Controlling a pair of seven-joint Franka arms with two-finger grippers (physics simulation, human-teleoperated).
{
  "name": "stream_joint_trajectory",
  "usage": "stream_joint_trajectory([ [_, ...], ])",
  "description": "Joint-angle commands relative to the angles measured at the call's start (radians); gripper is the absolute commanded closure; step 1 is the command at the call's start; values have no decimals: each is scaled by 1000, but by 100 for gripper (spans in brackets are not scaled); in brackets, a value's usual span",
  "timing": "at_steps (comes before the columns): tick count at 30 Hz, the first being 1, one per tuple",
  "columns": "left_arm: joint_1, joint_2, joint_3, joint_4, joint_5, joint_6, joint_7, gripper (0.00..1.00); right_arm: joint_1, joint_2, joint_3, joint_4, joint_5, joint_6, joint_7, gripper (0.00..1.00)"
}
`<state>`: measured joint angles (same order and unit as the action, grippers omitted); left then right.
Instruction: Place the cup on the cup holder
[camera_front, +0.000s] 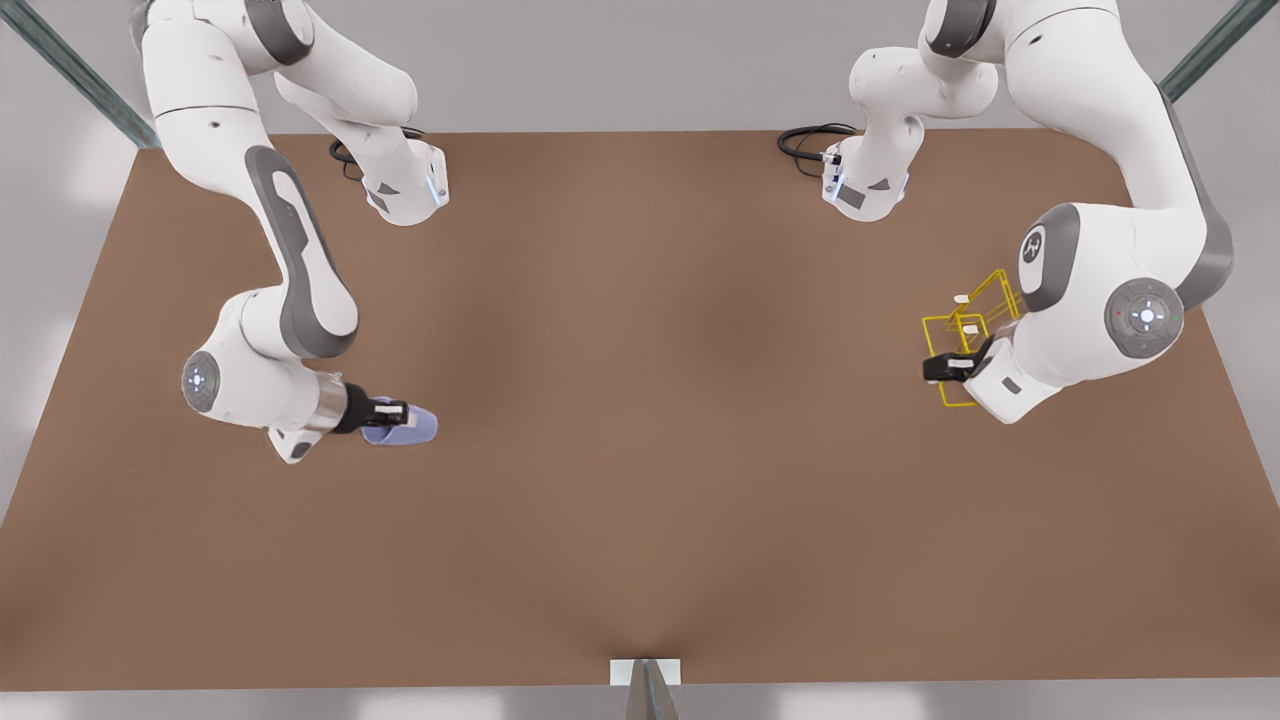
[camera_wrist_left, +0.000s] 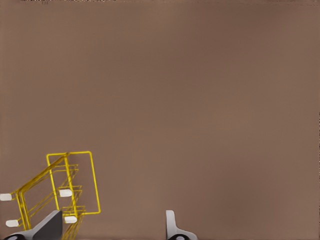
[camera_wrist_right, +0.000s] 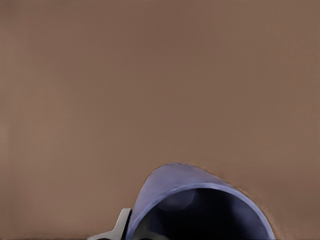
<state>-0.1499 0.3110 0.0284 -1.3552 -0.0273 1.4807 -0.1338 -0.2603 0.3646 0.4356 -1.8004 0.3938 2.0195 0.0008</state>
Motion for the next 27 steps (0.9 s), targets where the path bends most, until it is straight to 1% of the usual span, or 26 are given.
stream_joint_trajectory([
  [1, -20, 20, -42, 8, -30, 154, -1032, 0, -2, 27, 51, 16, 242, -61, 384, 79],
  [2, -39, 60, -102, 54, -23, 211, -1367, 0, 16, 50, 52, 16, 347, -62, 381, 79],
  [3, -42, 62, -110, 59, -40, 211, -1438, 0, 39, 56, 52, 16, 385, -58, 380, 79],
  [4, -42, 69, -107, 59, -120, 213, -1527, 0, 64, 91, 54, 15, 494, -62, 367, 79],
  [5, -43, 82, -119, 59, -118, 222, -1629, 0, 88, 111, 54, 13, 514, -64, 366, 79],
  [6, -72, 102, -119, 60, -94, 224, -1710, 0, 137, 140, 52, 13, 600, -48, 364, 79],
  [7, -76, 123, -119, 65, -63, 224, -1787, 0, 159, 168, 54, 13, 643, -24, 363, 79],
  [8, -103, 141, -119, 74, -34, 233, -1837, 0, 210, 186, 54, 18, 694, 71, 363, 79],
  [9, -105, 148, -120, 82, -34, 256, -1888, 0, 262, 243, 52, 79, 706, 160, 376, 79],
  [10, -105, 142, -124, 82, -42, 259, -1888, 0, 297, 333, 52, 180, 708, 173, 383, 79],
  [11, -105, 135, -139, 82, -54, 253, -1857, 0, 346, 378, 52, 239, 709, 266, 403, 79],
  [12, -105, 145, -168, 77, -56, 263, -1856, 0, 403, 433, 34, 340, 694, 278, 487, 79],
  [13, -106, 155, -196, 70, -53, 276, -1857, 0, 493, 500, -31, 463, 677, 356, 557, 79],
  [14, -122, 169, -197, 67, -51, 296, -1856, 0, 561, 571, -34, 565, 675, 430, 631, 79],
  [16, -195, 192, -196, -5, -33, 447, -1854, 0, 653, 642, -90, 679, 617, 453, 728, 79],
  [17, -221, 212, -194, -5, -19, 484, -1868, 0, 676, 677, -97, 742, 608, 453, 769, 79],
  [18, -223, 217, -191, -1, -23, 484, -1876, 0, 690, 686, -97, 745, 603, 452, 772, 79],
  [19, -223, 215, -179, 1, -20, 481, -1894, 0, 694, 700, -97, 744, 582, 450, 774, 79],
  [20, -223, 214, -133, 1, -17, 464, -1909, 0, 704, 712, -97, 747, 577, 452, 778, 79],
  [22, -218, 198, 21, 4, -26, 414, -2064, 0, 710, 732, -94, 750, 579, 452, 797, 79],
  [23, -214, 192, 47, 2, -30, 412, -2127, 0, 710, 735, -95, 748, 577, 452, 797, 79],
  [24, -220, 203, 42, 2, -31, 434, -2138, 0, 713, 738, -94, 745, 577, 452, 795, 79],
  [26, -246, 212, 36, -2, -103, 507, -2155, 0, 725, 741, -95, 727, 576, 450, 783, 79],
  [27, -263, 240, 38, -5, -99, 538, -2163, 0, 725, 740, -95, 717, 566, 450, 783, 52],
])
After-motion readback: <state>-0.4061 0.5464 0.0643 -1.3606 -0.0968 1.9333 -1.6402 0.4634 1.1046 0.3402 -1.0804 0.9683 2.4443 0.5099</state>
